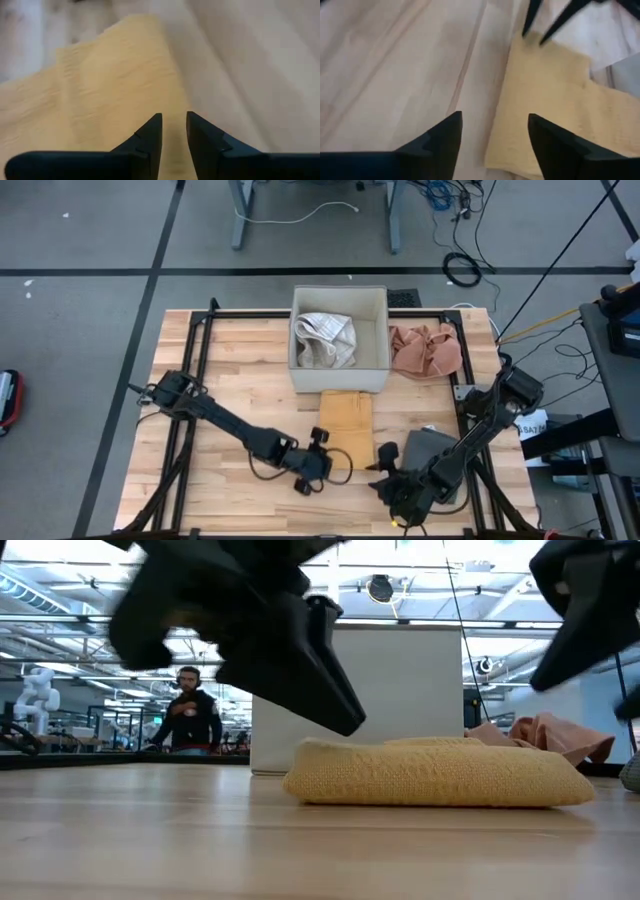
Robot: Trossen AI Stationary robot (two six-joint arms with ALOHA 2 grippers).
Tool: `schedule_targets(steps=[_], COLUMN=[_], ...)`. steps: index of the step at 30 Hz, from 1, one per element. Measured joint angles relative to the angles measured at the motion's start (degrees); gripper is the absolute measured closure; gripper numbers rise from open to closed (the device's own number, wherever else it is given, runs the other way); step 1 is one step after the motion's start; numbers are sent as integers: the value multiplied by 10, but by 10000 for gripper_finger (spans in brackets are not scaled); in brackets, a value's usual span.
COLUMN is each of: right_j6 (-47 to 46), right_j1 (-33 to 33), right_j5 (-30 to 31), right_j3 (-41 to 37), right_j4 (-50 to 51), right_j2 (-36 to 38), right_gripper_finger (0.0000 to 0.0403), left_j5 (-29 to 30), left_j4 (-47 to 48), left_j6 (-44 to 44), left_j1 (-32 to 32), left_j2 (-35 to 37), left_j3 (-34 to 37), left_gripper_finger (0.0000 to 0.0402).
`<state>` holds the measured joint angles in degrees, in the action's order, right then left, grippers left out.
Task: Fold towel
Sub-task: Fold the yellow towel
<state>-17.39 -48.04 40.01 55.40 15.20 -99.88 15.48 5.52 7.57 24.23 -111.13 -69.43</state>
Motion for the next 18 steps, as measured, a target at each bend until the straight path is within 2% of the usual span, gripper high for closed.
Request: schedule_targets(steps=[5,9,13,18], right_j6=[1,0,1,-3], right_j1=[3,16,30,45], right_j5=[1,4,5,2], right_j3=[0,-1,-1,-9], right_j4=[-3,-1,2,5], right_j2=[-41,-59,-62,-62], right_gripper_finger=[171,172,181,187], left_j5=[3,57,64,55], left_j4=[0,2,7,15], left_j6=[9,14,17,17], left_j1=[35,54,55,49], left_j2=[0,0,-1,-18], left_j3=[0,0,0,1], left_gripper_finger=[271,222,182,166])
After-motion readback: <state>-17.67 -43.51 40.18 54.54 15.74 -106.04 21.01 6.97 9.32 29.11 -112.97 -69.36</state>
